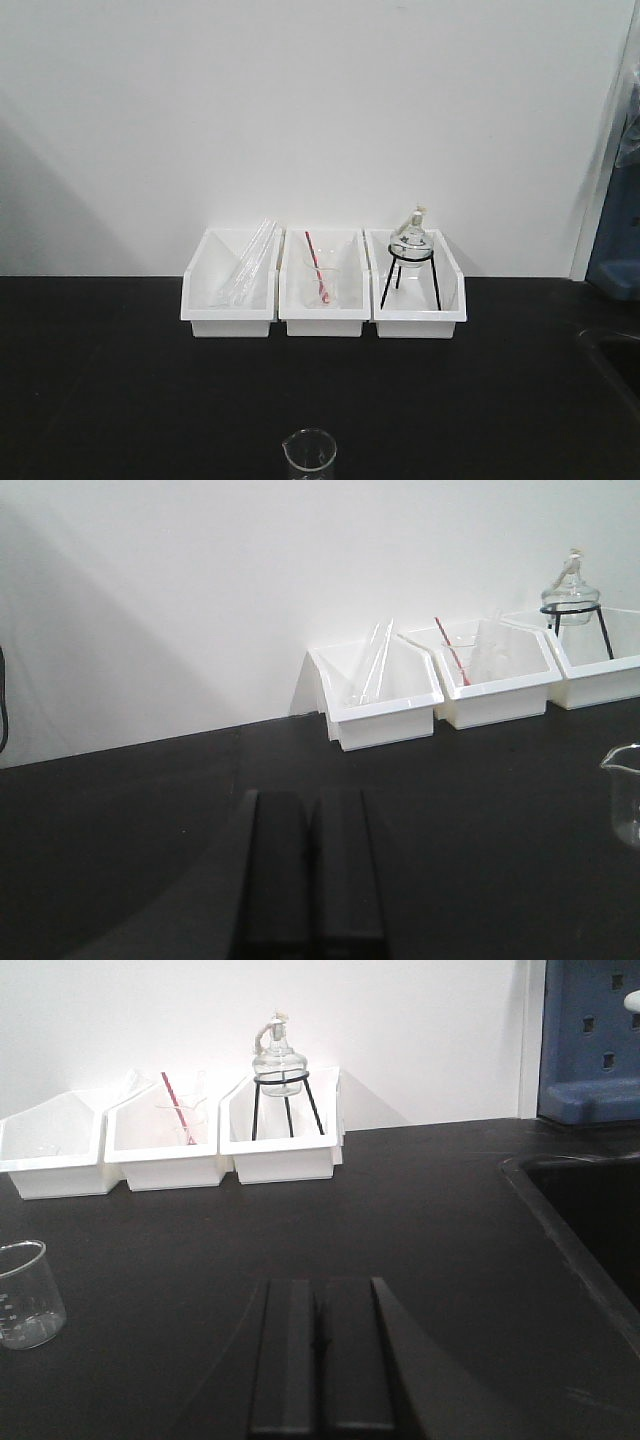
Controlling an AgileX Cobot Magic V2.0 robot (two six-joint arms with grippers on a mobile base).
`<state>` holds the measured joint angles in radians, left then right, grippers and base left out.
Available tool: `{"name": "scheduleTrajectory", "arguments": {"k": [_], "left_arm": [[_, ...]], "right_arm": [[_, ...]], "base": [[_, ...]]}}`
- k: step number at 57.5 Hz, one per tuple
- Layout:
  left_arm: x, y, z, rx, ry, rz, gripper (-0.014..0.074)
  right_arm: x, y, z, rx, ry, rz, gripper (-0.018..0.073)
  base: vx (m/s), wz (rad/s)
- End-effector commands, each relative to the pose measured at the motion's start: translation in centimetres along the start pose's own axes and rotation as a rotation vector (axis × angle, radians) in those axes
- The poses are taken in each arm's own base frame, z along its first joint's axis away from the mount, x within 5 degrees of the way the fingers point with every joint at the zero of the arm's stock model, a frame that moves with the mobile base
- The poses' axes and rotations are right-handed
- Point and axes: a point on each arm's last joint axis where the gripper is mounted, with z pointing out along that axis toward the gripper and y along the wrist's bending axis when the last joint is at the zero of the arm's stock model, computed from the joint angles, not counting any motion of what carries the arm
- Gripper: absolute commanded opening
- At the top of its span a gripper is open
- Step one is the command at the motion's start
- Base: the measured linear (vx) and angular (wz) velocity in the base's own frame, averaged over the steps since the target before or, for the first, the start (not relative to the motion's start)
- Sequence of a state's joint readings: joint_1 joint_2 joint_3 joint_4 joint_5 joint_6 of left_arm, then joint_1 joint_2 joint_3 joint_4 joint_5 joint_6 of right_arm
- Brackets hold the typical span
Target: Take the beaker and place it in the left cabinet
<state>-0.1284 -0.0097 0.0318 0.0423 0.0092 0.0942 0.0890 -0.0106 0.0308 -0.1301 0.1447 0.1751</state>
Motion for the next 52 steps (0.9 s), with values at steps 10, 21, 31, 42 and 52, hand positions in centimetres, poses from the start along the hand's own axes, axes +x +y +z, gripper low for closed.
{"name": "scheduleTrajectory", "arguments": {"k": [10, 21, 31, 42, 52], "left_arm": [[-0.34, 0.01, -0.14, -0.008, -0.087, -0.003, 0.0001], [-0.34, 0.01, -0.14, -0.008, -0.087, -0.003, 0.0001], [-0.34, 0.01, -0.14, -0.008, -0.087, -0.003, 0.0001], [-0.34, 0.01, -0.14, -0.008, -0.087, -0.003, 0.0001], [-0.34, 0.01, -0.14, -0.008, -0.087, -0.003, 0.0001]], "right_arm": [[-0.53, 0.09, 0.07, -0.008, -0.069, -0.011, -0.0009], [-0.53, 0.09, 0.07, -0.008, -0.069, -0.011, -0.0009], [-0.53, 0.09, 0.07, -0.008, -0.069, -0.011, -0.0009], [-0.53, 0.09, 0.07, -0.008, -0.069, -0.011, -0.0009], [-0.54, 0.09, 0.07, -0.008, -0.07, -0.011, -0.0009]], "base": [[0.0, 0.0], [0.0, 0.0], [0.0, 0.0], [0.0, 0.0], [0.0, 0.0]]}}
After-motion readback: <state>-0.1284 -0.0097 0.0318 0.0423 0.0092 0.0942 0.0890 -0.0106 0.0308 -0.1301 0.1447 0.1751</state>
